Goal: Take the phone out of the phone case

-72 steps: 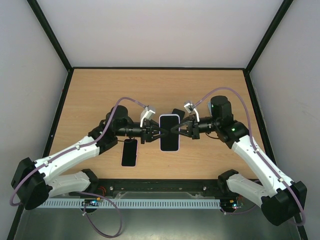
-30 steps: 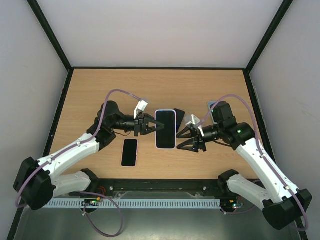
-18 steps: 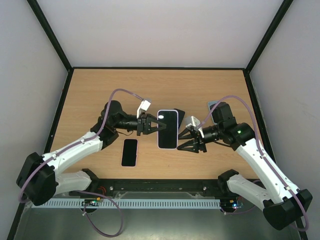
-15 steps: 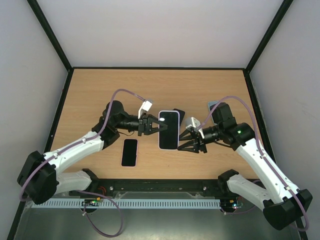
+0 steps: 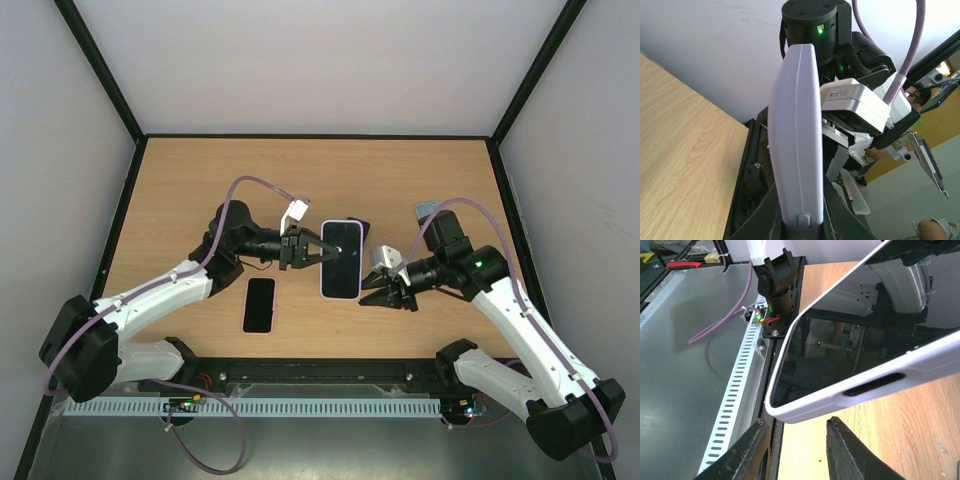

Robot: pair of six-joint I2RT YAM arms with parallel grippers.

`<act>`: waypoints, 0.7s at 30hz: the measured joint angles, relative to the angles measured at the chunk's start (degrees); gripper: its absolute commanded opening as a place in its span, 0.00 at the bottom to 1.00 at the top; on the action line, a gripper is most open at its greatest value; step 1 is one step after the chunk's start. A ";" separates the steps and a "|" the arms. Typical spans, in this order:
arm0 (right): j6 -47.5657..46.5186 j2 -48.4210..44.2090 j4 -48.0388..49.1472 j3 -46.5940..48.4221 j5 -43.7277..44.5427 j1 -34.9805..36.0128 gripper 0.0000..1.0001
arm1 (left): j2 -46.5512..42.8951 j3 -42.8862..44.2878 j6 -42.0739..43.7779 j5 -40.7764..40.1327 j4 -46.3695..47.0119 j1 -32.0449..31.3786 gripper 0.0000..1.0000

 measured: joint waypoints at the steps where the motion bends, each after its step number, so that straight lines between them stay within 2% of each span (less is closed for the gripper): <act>1: 0.09 0.00 0.07 0.00 0.17 0.00 0.33 | 0.07 0.00 -0.13 0.07 0.04 -0.20 0.02; 3: 0.39 -0.02 0.22 0.00 0.28 0.00 0.42 | 0.15 0.00 -0.17 0.33 0.02 -0.59 0.02; 11: 2.43 -0.02 0.39 0.20 -0.50 0.00 0.45 | 0.15 0.66 1.18 0.26 -1.84 -0.94 0.02; 14: 2.99 -0.02 0.33 0.63 -0.96 0.00 0.42 | 0.15 0.98 1.68 -0.07 -2.27 -0.94 0.02; 21: 3.67 -0.02 0.66 0.72 -1.01 0.00 0.24 | 0.15 1.14 1.84 -0.55 -2.32 -1.14 0.03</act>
